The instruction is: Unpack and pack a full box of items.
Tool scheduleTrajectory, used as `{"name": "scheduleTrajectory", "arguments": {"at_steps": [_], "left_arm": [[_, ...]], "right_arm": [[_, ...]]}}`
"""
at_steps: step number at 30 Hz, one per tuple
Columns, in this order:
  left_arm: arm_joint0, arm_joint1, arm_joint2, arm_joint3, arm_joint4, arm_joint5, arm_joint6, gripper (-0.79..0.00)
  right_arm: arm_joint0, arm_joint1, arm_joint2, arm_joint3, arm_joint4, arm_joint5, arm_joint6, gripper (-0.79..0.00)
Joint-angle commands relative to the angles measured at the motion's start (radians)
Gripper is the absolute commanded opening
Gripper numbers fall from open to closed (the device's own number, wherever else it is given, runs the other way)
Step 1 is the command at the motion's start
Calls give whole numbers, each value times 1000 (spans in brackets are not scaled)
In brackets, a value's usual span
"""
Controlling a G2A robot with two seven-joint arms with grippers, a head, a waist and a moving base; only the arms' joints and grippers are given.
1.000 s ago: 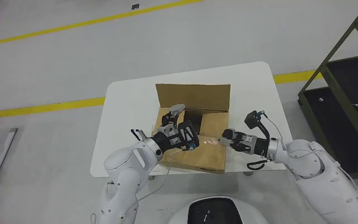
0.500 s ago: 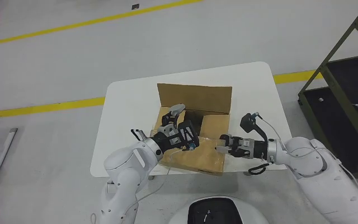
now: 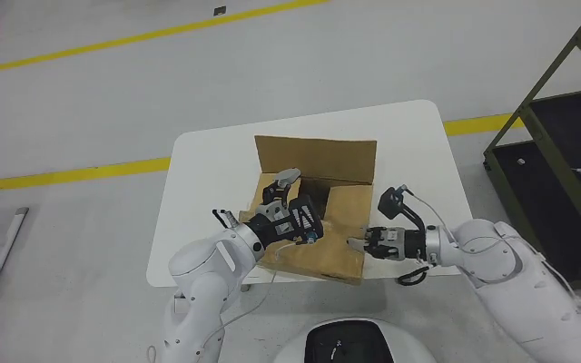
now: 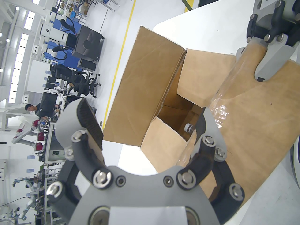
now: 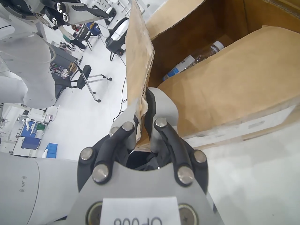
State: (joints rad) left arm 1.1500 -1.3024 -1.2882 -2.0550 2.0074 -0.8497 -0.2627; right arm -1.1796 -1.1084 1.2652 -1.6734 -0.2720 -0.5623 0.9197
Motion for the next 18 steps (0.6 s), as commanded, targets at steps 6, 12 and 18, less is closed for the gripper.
{"name": "scheduleTrajectory", "arguments": {"at_steps": [6,12,18], "left_arm": [[2,0,-4,-12,-4,35,9,0],[-29,0,-14,-25,-27,92,-16,0],[-80,-5,9,19,-53,114,-112,0]], "right_arm": [[24,11,49,-46,-176,-35,-92,-785],[5,21,90,-127,-400,-106,-224,-785],[-49,26,73,-202,-622,-156,-335,-785]]}}
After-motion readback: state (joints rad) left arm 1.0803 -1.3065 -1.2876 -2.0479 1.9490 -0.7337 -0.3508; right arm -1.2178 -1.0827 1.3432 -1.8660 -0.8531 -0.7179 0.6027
